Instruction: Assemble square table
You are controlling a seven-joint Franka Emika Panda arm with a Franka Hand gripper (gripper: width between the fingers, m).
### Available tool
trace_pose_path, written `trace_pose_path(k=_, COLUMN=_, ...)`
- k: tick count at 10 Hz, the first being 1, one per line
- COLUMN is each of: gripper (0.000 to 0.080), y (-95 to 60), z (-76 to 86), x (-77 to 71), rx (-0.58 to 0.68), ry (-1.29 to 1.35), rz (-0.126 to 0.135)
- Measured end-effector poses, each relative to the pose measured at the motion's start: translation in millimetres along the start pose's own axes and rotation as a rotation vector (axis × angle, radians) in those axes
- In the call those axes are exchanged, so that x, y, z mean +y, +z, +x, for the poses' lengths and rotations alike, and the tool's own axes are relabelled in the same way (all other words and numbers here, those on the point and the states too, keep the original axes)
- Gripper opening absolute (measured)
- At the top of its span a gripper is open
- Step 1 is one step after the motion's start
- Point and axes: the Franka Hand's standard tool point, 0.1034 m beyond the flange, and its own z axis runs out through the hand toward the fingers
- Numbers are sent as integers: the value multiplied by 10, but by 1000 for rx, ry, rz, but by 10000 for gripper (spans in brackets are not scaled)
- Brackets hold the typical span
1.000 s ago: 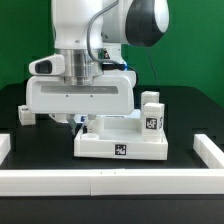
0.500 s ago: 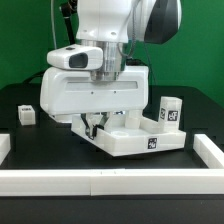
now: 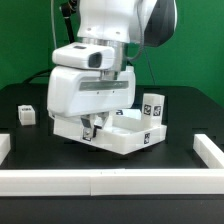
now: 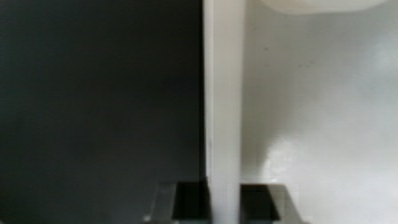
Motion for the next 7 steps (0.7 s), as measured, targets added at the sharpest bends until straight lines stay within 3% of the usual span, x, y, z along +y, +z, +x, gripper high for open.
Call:
trace_pose_path(k=2, gripper=57, y=-4, z=289, x=97, rx=-13, ry=-250, rz=-29)
trace_pose_path(k=6, gripper=57, y=5, z=240, x=117, rx=-31, ry=-465, rz=-35)
trace_pose_path(k=7, gripper=57, y=-4, z=310, x=117, rx=-26, ry=-492, rz=-44)
